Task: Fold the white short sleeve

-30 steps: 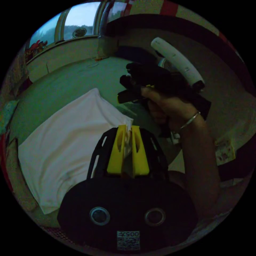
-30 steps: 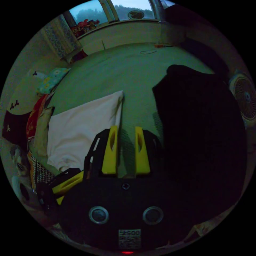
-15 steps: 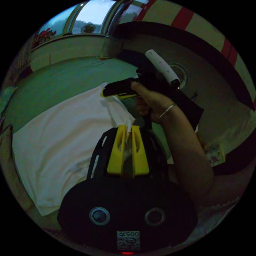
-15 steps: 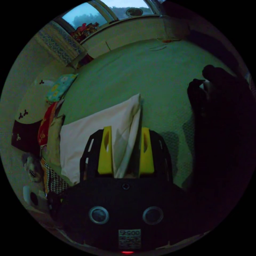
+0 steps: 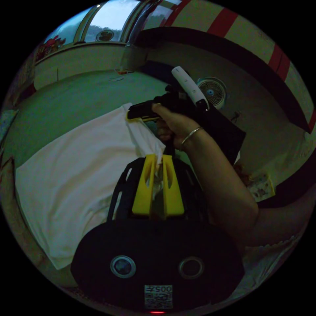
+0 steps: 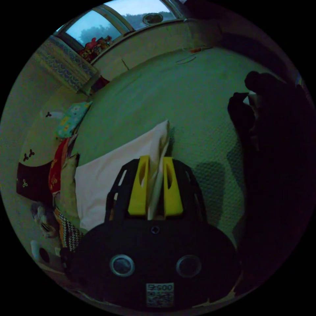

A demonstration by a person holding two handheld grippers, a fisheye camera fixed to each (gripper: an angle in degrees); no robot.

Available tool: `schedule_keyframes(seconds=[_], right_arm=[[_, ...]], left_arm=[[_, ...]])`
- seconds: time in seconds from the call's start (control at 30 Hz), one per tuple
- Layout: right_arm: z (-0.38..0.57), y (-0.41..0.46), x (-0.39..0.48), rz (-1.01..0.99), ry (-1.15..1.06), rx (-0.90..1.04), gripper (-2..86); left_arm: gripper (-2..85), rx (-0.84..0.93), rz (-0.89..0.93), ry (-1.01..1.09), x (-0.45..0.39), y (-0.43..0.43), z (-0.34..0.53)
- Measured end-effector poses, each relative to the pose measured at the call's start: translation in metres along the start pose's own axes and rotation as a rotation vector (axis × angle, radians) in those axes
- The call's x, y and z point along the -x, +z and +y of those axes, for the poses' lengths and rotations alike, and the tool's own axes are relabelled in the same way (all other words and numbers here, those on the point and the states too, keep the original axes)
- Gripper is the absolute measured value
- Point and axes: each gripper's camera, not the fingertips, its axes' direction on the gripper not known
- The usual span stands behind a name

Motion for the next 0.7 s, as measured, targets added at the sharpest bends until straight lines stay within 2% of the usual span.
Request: schedule_keyframes(seconds=[0.3, 0.5, 0.7], right_arm=[[-0.007, 0.009, 0.0, -0.029, 0.011, 0.004, 1.4], [-0.01, 0.016, 0.002, -0.047, 0.04, 0.029, 7.0], [-0.013, 0.02, 0.013, -0.114, 0.058, 0.037, 6.4]], left_arm=[[5.3, 0.0, 0.019, 0.001, 0.016, -0.016, 0.012], [5.2, -0.002, 0.02, -0.004, 0.028, -0.03, 0.023], [5.3, 0.0, 0.044, -0.021, 0.044, -0.046, 0.036]])
